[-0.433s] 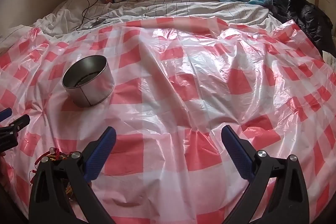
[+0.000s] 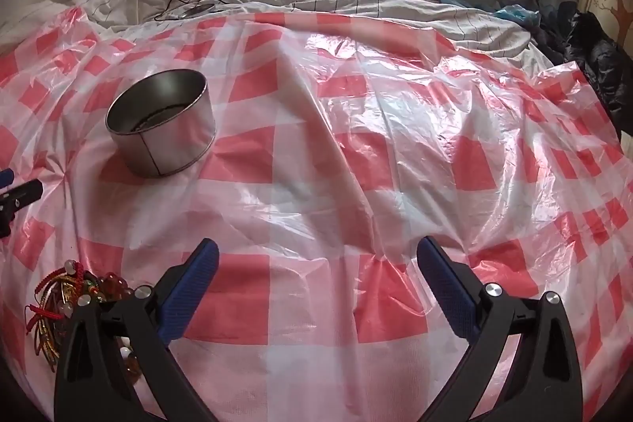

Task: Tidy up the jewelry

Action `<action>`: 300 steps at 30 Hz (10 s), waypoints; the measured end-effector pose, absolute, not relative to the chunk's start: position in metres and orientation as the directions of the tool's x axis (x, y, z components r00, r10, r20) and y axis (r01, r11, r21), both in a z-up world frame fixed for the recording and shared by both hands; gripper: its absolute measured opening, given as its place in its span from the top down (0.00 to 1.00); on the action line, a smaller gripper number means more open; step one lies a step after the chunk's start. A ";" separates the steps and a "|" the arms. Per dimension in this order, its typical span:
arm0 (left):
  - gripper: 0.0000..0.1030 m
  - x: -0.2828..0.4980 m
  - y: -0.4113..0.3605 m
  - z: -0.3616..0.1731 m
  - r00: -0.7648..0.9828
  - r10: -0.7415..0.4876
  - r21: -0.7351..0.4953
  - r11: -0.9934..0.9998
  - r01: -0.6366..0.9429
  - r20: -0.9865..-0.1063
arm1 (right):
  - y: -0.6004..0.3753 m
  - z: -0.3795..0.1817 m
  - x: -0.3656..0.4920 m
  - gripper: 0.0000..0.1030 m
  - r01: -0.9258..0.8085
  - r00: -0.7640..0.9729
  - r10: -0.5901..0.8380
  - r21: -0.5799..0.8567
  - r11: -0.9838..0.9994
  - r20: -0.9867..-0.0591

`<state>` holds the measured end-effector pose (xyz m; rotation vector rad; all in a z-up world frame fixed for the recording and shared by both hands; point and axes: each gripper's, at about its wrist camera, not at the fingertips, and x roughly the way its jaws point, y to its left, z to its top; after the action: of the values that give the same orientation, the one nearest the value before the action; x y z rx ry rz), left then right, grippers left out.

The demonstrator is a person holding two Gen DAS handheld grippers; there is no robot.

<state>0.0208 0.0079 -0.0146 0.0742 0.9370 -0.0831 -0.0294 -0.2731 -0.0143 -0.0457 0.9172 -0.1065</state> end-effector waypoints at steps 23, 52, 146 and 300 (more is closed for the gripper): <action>0.07 0.019 0.018 -0.026 0.542 0.018 0.055 0.997 0.052 -0.840 | -0.264 -0.013 -0.033 0.07 0.034 0.607 -0.107 -0.109 0.994 -0.788; 0.07 0.021 0.015 -0.022 0.544 0.010 0.051 0.997 0.061 -0.839 | -0.255 0.002 -0.042 0.07 -0.022 0.672 -0.043 -0.078 0.997 -0.739; 0.92 -0.003 -0.031 -0.018 0.293 -0.684 -0.543 0.717 0.436 -0.668 | -0.264 0.014 -0.053 0.07 -0.080 0.701 0.091 0.049 0.996 -0.707; 0.97 -0.010 0.017 0.015 0.342 -0.677 -0.462 0.712 0.529 -0.651 | -0.228 -0.003 -0.083 0.94 -0.261 0.478 0.617 0.569 0.779 -0.625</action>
<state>-0.0098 0.0172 0.0149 -0.1808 0.9346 -0.7897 -0.0829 -0.2275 -0.0033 0.4297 0.9272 0.5565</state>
